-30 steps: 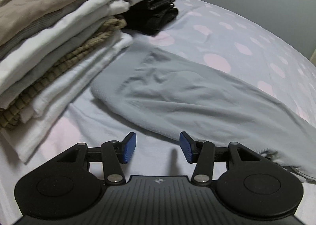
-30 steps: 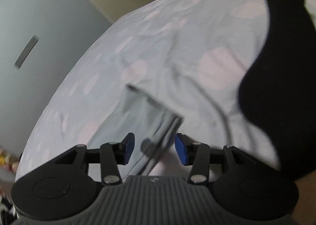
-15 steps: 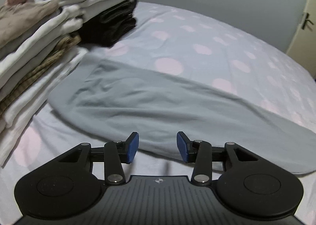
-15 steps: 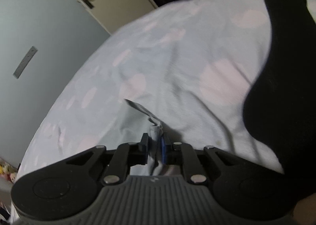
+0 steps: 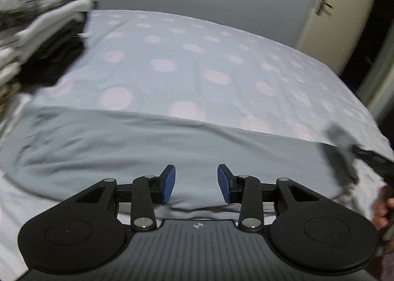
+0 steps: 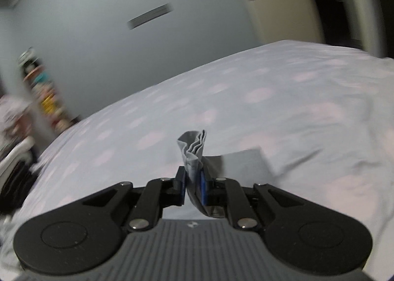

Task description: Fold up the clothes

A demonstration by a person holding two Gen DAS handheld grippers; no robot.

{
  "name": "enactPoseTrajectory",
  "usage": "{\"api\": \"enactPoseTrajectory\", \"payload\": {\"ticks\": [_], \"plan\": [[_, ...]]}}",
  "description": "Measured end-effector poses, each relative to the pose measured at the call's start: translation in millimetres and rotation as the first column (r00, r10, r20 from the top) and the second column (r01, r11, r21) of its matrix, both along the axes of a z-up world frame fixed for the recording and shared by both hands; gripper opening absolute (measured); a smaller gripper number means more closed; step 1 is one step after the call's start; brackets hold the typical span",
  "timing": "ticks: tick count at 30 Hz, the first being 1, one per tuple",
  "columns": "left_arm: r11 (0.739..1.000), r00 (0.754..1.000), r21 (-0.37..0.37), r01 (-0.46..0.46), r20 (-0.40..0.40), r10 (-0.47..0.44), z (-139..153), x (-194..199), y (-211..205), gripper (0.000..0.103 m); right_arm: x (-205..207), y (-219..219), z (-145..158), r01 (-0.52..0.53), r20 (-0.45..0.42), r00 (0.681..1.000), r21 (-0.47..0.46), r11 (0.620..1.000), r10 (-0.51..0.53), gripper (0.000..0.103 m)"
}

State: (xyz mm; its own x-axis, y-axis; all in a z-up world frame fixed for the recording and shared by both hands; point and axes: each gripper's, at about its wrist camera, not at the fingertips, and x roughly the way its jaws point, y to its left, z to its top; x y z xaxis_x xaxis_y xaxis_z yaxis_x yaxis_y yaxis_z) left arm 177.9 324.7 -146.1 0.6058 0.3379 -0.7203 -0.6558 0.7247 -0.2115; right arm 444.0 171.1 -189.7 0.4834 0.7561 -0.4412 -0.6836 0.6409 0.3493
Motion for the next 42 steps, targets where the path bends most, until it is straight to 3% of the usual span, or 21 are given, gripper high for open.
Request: {"api": "enactPoseTrajectory", "payload": {"ticks": [4,8,11,14,18,23,27,32,34,36,42], "plan": [[0.994,0.997,-0.089,0.067,0.042,-0.064,-4.8,27.7,-4.1,0.044,-38.9,24.8,0.4,-0.128,0.016,0.992,-0.020,0.992,0.129,0.014],[0.976,0.994,-0.194,0.097,0.063,-0.087,-16.0,56.2,0.0,0.051,-69.8,43.8,-6.9,-0.215,0.030,0.975,-0.083,0.973,0.218,0.014],[0.940,0.993,-0.323,0.107,0.083,-0.085,-31.9,73.9,10.2,0.053,-81.8,55.4,-17.4,-0.247,0.054,0.965,-0.158,0.956,0.258,0.014],[0.878,0.993,-0.467,0.106,0.100,-0.066,-55.2,92.8,20.8,0.054,-84.9,61.7,-30.2,-0.275,0.048,0.956,-0.205,0.939,0.290,0.014],[0.826,0.992,-0.553,0.111,0.114,-0.057,-74.7,119.3,26.0,0.054,-86.4,63.0,-37.8,-0.290,0.042,0.951,-0.227,0.930,0.307,0.014],[0.802,0.993,-0.586,0.115,0.091,-0.076,-90.7,143.0,19.2,0.054,-93.7,63.2,-41.4,-0.313,0.079,0.936,-0.265,0.912,0.344,0.015],[0.804,0.993,-0.584,0.117,0.085,-0.083,-98.0,155.0,14.2,0.055,-98.8,65.1,-42.1,-0.330,0.110,0.921,-0.293,0.897,0.375,0.019],[0.833,0.993,-0.543,0.107,0.019,-0.114,-104.9,163.5,5.4,0.052,-98.5,64.2,-44.4,-0.361,0.087,0.914,-0.271,0.892,0.396,0.035],[0.846,0.993,-0.523,0.105,0.018,-0.113,-102.3,158.7,3.4,0.052,-100.0,63.0,-44.6,-0.361,0.090,0.913,-0.274,0.891,0.398,0.049],[0.851,0.994,-0.516,0.101,0.015,-0.109,-101.6,155.9,4.8,0.052,-100.9,61.8,-44.3,-0.360,0.076,0.916,-0.276,0.891,0.393,0.057],[0.825,0.996,-0.558,0.090,0.031,-0.088,-106.5,157.3,12.4,0.053,-105.3,62.2,-42.0,-0.329,0.073,0.927,-0.317,0.890,0.368,0.070]]}}
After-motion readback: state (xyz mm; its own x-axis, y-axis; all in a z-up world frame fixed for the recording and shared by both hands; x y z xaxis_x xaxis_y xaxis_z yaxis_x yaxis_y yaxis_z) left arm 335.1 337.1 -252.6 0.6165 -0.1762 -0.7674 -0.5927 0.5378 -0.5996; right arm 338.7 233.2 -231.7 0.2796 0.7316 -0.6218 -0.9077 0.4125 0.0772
